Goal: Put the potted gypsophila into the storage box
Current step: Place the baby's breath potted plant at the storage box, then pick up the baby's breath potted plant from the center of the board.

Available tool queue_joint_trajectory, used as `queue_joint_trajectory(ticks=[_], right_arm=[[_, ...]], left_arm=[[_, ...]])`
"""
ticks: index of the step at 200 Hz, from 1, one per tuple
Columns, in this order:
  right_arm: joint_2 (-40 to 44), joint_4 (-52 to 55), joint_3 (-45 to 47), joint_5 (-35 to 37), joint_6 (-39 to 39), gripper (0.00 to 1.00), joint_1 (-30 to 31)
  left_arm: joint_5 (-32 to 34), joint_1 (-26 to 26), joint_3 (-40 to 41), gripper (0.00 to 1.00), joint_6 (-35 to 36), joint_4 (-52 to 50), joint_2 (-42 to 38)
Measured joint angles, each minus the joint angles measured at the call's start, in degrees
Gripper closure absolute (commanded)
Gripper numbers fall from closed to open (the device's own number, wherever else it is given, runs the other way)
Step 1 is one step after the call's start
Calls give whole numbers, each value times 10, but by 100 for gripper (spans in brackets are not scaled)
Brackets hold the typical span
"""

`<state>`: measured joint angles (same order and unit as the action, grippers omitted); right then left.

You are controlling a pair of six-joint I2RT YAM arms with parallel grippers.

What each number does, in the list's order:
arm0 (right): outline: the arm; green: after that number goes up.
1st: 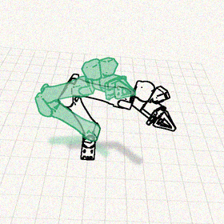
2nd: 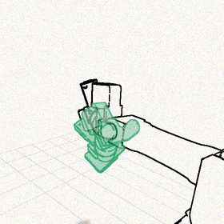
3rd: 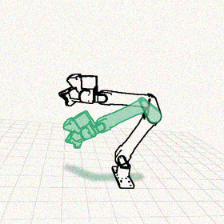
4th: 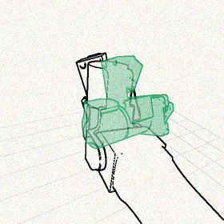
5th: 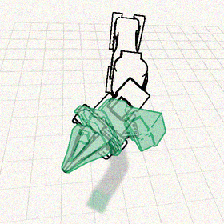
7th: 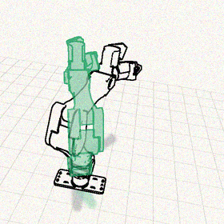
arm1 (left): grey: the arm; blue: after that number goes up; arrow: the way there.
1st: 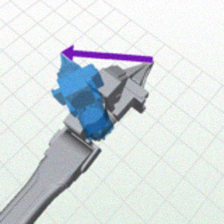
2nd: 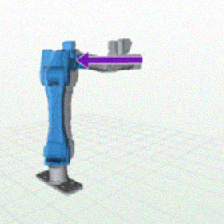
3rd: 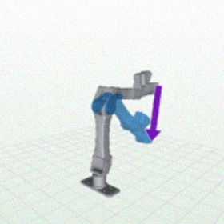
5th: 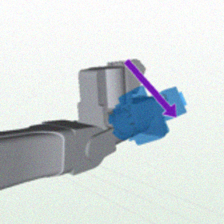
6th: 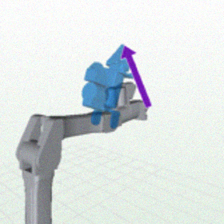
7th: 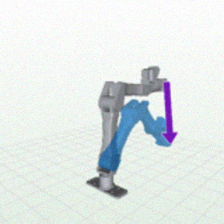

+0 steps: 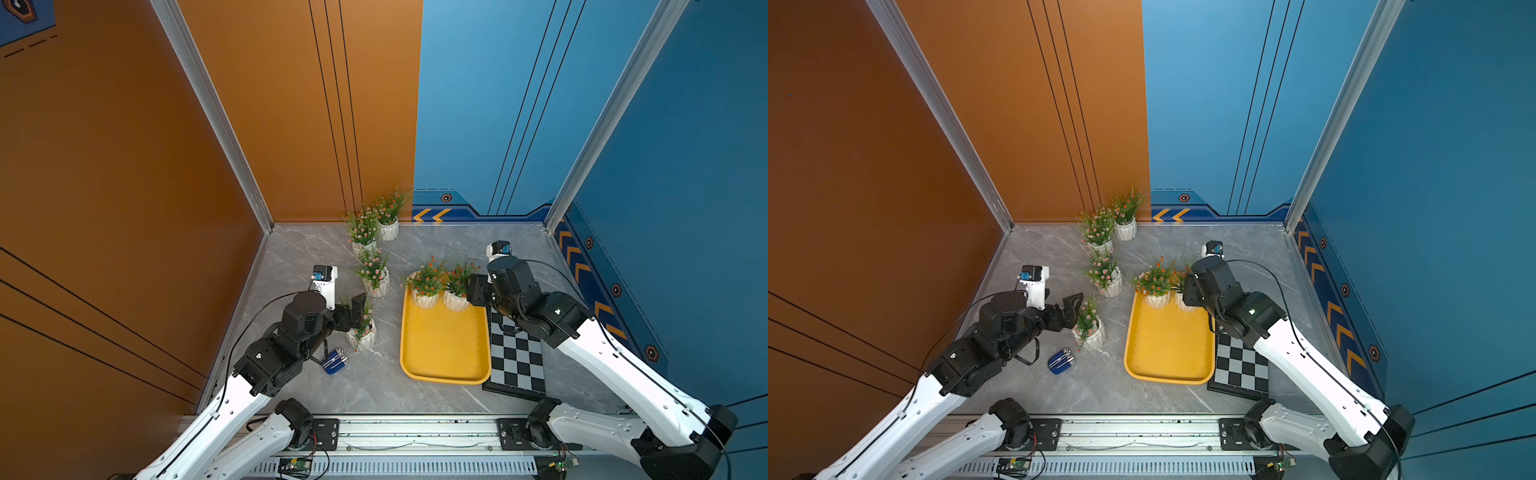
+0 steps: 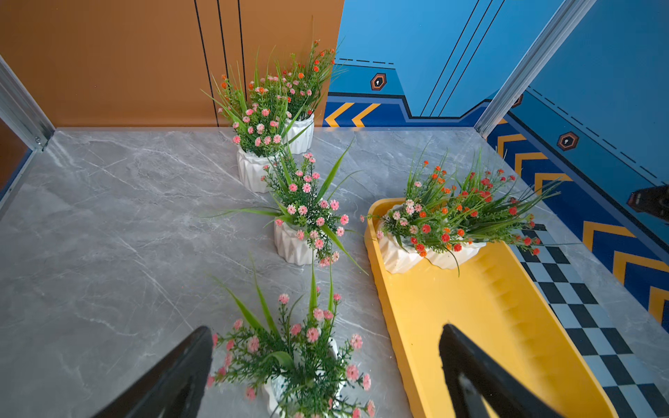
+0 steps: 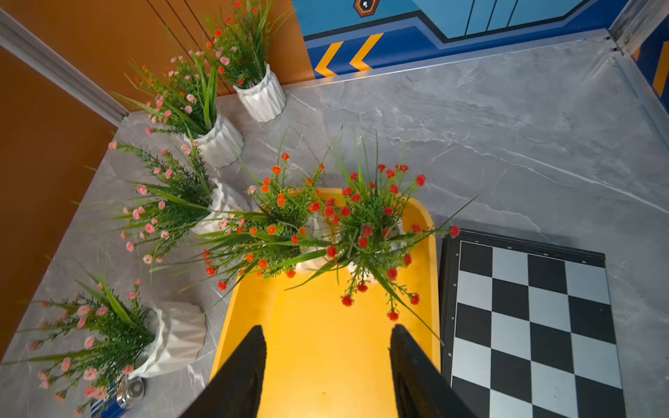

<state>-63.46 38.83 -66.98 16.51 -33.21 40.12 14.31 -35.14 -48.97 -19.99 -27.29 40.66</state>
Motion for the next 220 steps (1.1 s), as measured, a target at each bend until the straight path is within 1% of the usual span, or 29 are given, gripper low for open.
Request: queue_joint_trajectory(ticks=[29,65,89,107,143,189,220], right_arm=[[-7,10,3,28,-19,43,71],[-45,5,14,47,-57,43,154],[-102,-17,23,46,-79,44,208],[-156,-33,20,38,-87,44,235],[-232,-41,-19,11,-83,45,248],[-319,-64,-86,-36,-71,47,248],[-370,-70,-110,-58,-63,49,244]], left_arm=[[-7,0,3,2,-19,-12,-30],[-9,0,19,2,-41,-28,-68],[-9,0,33,2,-54,-50,-91],[-9,0,44,2,-63,-65,-104],[-7,0,52,2,-71,-95,-136],[-6,0,57,2,-71,-120,-168],[-6,0,58,2,-71,-132,-184]])
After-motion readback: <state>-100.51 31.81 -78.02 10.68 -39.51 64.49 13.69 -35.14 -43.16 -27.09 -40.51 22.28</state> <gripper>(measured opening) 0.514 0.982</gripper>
